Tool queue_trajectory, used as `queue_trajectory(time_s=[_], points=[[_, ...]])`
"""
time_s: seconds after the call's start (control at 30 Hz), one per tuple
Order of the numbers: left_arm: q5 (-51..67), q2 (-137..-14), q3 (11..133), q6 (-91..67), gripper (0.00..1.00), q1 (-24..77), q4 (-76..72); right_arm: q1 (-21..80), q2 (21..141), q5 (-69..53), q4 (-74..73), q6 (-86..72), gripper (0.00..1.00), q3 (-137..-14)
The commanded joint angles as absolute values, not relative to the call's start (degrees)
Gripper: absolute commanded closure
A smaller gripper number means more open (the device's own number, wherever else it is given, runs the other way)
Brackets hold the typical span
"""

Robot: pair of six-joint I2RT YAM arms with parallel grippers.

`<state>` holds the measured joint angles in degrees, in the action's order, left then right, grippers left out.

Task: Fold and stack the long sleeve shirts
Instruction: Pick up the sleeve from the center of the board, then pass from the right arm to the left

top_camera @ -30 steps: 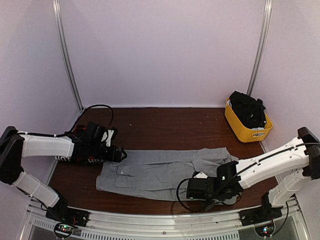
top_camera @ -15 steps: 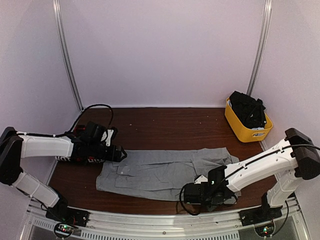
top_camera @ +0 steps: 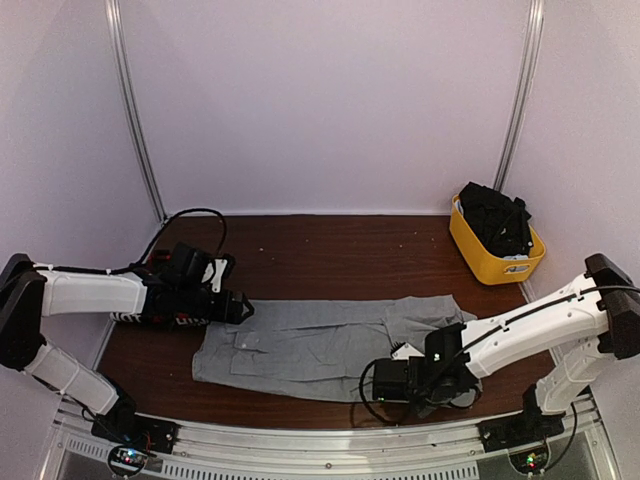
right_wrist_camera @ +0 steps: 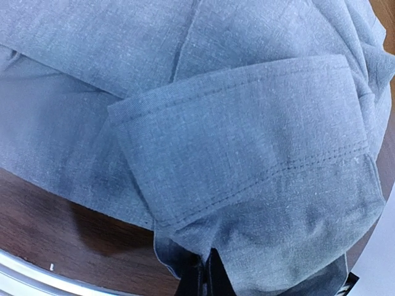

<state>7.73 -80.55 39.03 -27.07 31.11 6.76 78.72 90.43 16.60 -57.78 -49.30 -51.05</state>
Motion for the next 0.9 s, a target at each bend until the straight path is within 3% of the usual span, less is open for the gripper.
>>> queue_trajectory(time_s=[0.0, 0.2, 0.47, 0.87], points=[[7.9, -79.9, 38.8, -26.5, 0.19, 30.8, 5.7, 78.3, 86.3, 17.8, -58.8, -49.0, 1.00, -51.6], [9.6, -78.3, 39.5, -25.5, 0.18, 30.8, 4.2, 77.8, 75.1, 16.3, -56.2, -46.2, 1.00, -54.2], [25.5, -70.0, 37.1, -22.9, 0.19, 31.2, -13.1, 72.1, 57.3, 6.1, -41.9, -32.8, 1.00, -56.2], [38.2, -70.8, 48.6, -8.2, 0.19, 40.6, -14.2, 55.6, 57.0, -12.2, -30.5, -19.8, 1.00, -59.1]])
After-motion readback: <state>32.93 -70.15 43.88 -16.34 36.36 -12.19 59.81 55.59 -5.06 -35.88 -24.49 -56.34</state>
